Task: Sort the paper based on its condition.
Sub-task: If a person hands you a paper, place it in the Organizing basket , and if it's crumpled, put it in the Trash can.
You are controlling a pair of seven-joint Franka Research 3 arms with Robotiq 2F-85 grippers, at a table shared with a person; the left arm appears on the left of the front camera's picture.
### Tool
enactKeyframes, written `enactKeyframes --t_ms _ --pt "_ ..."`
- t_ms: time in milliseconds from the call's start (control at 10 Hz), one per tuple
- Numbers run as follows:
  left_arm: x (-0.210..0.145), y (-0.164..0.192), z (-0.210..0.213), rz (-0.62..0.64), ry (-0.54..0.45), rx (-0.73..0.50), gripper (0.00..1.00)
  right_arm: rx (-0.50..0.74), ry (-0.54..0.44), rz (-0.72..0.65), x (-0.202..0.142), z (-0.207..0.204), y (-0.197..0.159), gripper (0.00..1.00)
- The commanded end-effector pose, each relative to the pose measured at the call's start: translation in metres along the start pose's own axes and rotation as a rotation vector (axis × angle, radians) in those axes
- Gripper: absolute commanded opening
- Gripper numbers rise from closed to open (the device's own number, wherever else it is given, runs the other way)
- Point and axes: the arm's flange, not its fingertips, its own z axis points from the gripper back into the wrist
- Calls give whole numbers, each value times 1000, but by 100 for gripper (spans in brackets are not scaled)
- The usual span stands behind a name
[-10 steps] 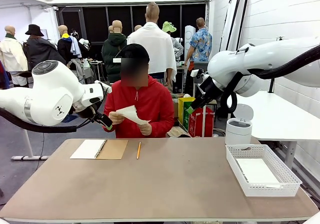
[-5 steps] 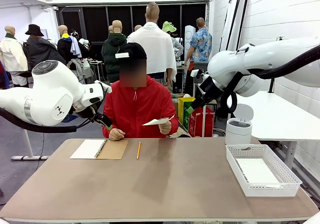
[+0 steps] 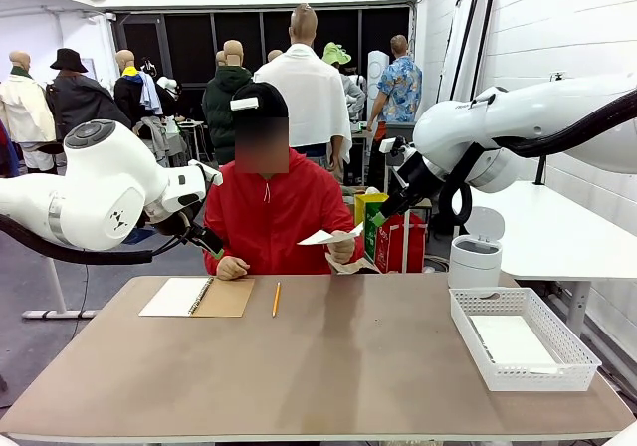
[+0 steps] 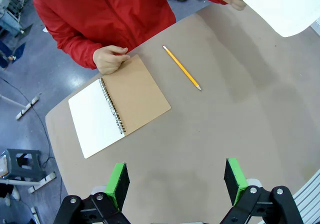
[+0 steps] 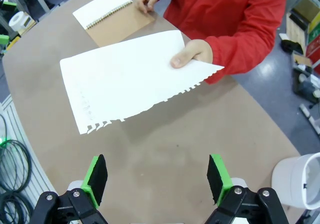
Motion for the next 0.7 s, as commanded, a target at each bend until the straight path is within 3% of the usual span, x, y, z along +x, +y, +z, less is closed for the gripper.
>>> enactKeyframes --t_ms 0,300,600 --pt "-1 0 -1 -3 3 -1 100 0 1 -3 -1 0 0 100" --pt "-1 0 -1 -3 3 -1 100 0 0 0 0 0 0 100" --pt "-1 0 -1 -3 3 -1 100 50 -77 -280 18 5 -29 100"
